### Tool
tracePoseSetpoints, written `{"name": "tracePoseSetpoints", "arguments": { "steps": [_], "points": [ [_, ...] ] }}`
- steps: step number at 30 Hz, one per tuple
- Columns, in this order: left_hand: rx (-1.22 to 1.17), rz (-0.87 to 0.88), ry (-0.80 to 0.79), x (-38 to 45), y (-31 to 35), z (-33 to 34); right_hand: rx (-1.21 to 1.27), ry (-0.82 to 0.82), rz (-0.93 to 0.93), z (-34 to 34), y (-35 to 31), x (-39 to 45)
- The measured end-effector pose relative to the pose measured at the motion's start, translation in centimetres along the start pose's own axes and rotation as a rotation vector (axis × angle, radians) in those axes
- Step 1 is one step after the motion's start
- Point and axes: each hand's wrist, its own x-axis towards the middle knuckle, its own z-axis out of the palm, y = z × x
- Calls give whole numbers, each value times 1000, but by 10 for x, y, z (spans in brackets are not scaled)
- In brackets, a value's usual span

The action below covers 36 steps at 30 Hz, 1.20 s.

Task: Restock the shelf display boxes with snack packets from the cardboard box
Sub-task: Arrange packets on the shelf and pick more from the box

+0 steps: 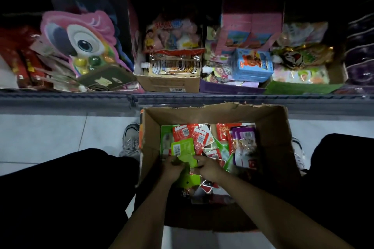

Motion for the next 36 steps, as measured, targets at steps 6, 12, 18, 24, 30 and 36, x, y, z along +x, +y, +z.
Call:
{"name": "tracePoseSetpoints", "arguments": {
  "steps": [6, 12, 18, 24, 30, 36],
  "points": [
    [-226, -15, -54, -10, 16, -10, 81, 49, -45, -19, -1, -11],
    [-242, 144, -224, -40, 58, -39, 181, -4, -131, -53, -22, -62],
    [-115, 401, -386, -97, 126, -68, 196, 20, -293, -98, -55, -130],
    [253, 625, -423, -156, 191, -93, 40, 143, -450, -152, -95, -209],
    [330, 869, -324, -217, 254, -104, 24, 290, -656, -184, -141, -277],
    [115, 981, -62, -261, 307, -116, 224, 562, -813, -202, -175, -314]
  ]
}}
